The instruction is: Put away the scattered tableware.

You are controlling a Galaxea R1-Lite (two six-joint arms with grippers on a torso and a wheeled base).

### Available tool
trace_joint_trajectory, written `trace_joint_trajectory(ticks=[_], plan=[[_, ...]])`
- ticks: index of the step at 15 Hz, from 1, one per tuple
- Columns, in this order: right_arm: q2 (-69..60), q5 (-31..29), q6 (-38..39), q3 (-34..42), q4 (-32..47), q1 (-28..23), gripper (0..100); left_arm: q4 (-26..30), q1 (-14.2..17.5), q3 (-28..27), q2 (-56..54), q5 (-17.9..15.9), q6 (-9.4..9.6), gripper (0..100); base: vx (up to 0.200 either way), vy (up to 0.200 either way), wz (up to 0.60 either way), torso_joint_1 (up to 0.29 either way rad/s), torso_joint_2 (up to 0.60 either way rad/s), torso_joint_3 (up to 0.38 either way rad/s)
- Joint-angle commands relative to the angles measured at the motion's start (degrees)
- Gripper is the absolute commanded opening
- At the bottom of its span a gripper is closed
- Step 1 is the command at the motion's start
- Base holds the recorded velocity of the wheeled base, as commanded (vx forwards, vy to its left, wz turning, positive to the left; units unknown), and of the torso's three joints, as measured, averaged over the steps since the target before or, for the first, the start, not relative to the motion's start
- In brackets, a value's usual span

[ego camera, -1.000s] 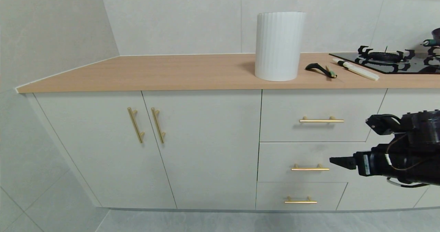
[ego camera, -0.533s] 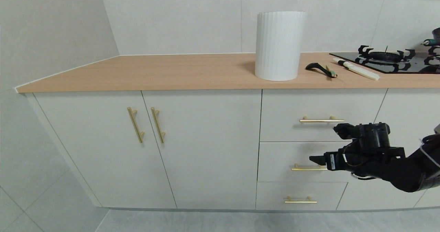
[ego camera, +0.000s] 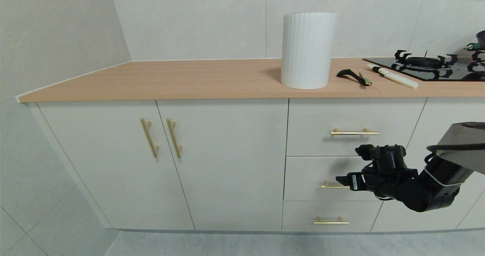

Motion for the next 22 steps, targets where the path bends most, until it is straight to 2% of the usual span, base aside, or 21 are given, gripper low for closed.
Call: trace_joint_trajectory(ticks=[1, 4, 7, 22], plan=[[3.5, -1.0, -0.1, -1.4, -1.3, -0.1, 100, 0.0, 0.0, 0.0, 0.0, 0.0, -0.01, 100, 0.0, 0.0, 0.0, 0.0, 0.0, 0.0], [6.1, -1.9, 0.0, -4.4, -1.7, -0.1, 100, 0.0, 0.0, 0.0, 0.0, 0.0, -0.01, 100, 0.0, 0.0, 0.0, 0.0, 0.0, 0.0], [9.0, -5.5, 0.1, -6.9, -1.8, 0.2, 100, 0.0, 0.0, 0.0, 0.0, 0.0, -0.01, 100, 0.0, 0.0, 0.0, 0.0, 0.0, 0.0], [13.8, -7.4, -0.3, -9.2, -1.2, 0.0, 100, 0.0, 0.0, 0.0, 0.0, 0.0, -0.01, 100, 0.0, 0.0, 0.0, 0.0, 0.0, 0.0]])
